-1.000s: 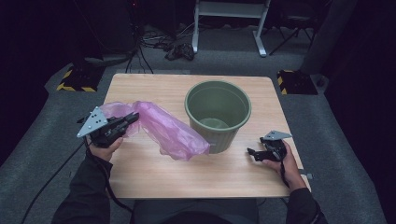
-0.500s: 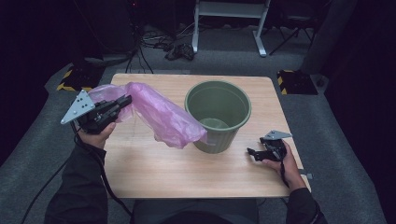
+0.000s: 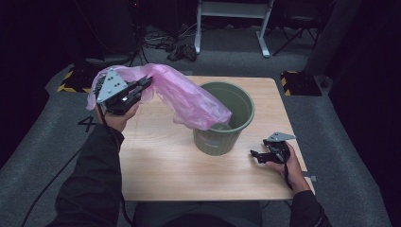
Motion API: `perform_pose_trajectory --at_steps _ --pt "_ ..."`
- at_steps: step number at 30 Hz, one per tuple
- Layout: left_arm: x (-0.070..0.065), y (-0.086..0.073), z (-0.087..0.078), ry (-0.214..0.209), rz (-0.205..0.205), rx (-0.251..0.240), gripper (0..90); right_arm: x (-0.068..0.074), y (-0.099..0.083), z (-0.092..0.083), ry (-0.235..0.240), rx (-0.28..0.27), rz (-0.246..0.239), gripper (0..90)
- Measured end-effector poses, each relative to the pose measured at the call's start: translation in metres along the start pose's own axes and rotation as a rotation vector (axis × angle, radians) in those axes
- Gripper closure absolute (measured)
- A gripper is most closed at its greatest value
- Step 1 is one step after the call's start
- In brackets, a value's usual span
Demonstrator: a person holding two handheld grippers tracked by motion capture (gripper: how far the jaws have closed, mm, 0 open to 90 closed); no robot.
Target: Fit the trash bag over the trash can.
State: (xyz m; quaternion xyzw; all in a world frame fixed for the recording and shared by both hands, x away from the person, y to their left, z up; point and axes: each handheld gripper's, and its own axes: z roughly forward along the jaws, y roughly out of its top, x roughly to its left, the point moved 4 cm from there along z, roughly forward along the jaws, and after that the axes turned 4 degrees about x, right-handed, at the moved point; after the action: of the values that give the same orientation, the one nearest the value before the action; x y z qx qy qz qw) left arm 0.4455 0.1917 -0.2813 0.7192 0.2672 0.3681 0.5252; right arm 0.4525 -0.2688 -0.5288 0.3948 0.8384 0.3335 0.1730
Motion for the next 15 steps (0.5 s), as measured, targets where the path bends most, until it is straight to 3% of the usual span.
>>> perform_pose_trajectory --at_steps 10,13,15 --pt "-0.023 0.007 0.041 0.036 0.109 0.061 89.0 -0.002 0.004 -0.006 0.003 -0.018 0.006 21.0" --pt "-0.029 0.004 0.051 0.023 0.131 0.083 89.0 -0.005 0.015 -0.024 -0.007 -0.042 0.008 21.3" --pt "-0.031 0.001 0.057 0.027 0.143 0.098 89.0 -0.008 0.028 -0.043 -0.013 -0.096 0.027 22.1"
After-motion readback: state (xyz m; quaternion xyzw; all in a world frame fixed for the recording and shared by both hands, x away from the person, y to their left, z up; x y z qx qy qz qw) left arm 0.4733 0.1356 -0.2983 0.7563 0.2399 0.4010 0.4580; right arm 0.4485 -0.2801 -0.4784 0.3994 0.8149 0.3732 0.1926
